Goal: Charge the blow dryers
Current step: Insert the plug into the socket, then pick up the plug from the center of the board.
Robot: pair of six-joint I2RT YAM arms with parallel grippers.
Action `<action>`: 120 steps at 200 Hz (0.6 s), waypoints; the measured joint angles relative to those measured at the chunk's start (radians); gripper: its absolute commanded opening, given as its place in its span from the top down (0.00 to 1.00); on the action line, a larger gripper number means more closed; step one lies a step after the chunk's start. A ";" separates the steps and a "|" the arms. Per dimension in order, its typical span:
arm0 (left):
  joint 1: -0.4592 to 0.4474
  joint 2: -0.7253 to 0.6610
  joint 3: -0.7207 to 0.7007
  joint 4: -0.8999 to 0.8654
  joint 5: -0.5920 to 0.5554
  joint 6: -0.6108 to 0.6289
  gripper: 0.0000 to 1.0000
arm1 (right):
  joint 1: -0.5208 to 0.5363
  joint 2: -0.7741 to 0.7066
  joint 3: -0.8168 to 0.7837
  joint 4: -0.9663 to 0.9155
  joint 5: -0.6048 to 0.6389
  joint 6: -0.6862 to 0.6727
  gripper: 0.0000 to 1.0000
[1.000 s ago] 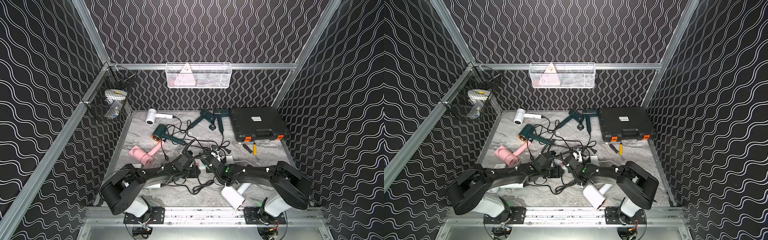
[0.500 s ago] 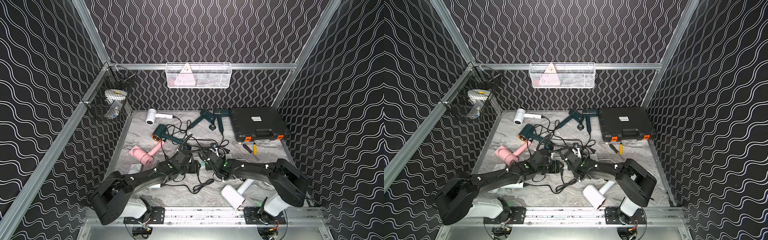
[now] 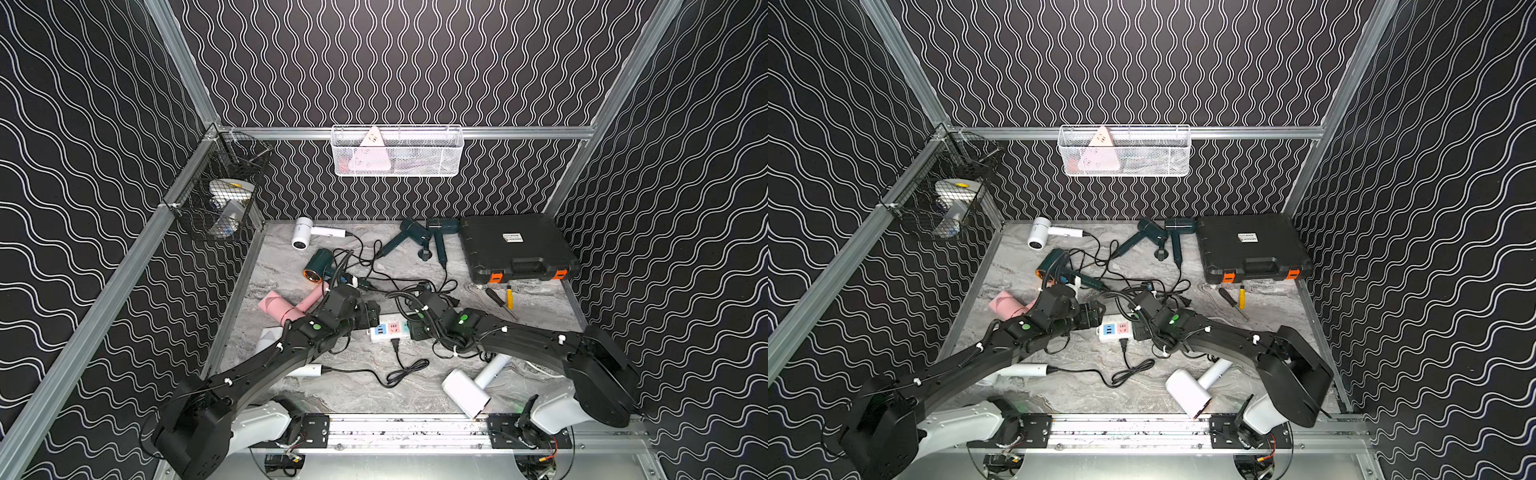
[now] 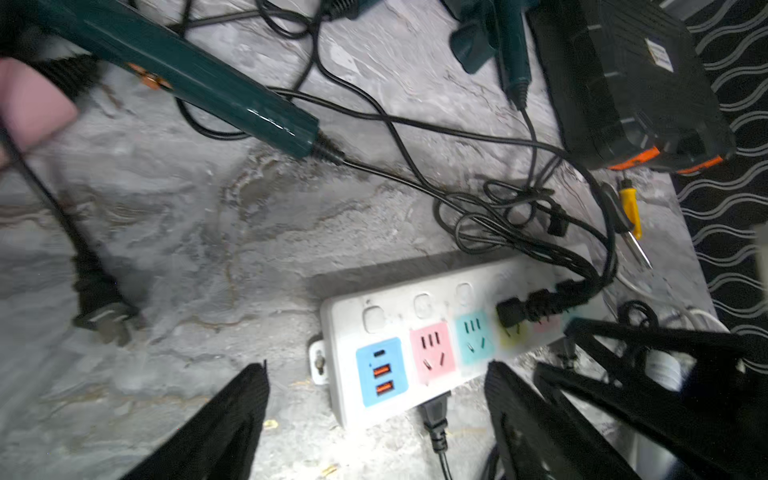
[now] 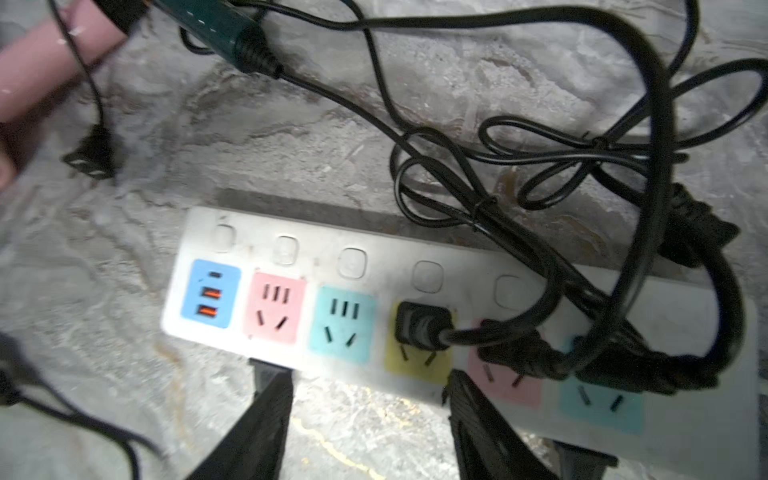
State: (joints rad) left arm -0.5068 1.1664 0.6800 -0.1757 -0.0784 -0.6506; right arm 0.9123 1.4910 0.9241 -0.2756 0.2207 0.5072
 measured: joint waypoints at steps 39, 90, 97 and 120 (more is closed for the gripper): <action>0.117 0.024 0.037 -0.066 -0.079 0.018 0.01 | -0.037 -0.119 -0.005 0.012 -0.166 -0.026 0.01; 0.258 0.140 0.080 -0.095 -0.138 0.020 0.02 | -0.163 -0.253 -0.043 -0.001 -0.337 -0.006 0.01; 0.267 0.163 0.093 -0.097 -0.141 0.020 0.03 | -0.183 -0.265 -0.049 -0.005 -0.344 0.003 0.01; 0.282 0.234 0.140 -0.098 -0.155 0.026 0.07 | -0.231 -0.285 -0.054 -0.043 -0.352 0.034 0.01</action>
State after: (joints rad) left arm -0.2253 1.4002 0.8200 -0.2733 -0.2333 -0.6250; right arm 0.6815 1.2060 0.8700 -0.3183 -0.1318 0.5415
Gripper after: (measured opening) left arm 0.949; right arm 0.990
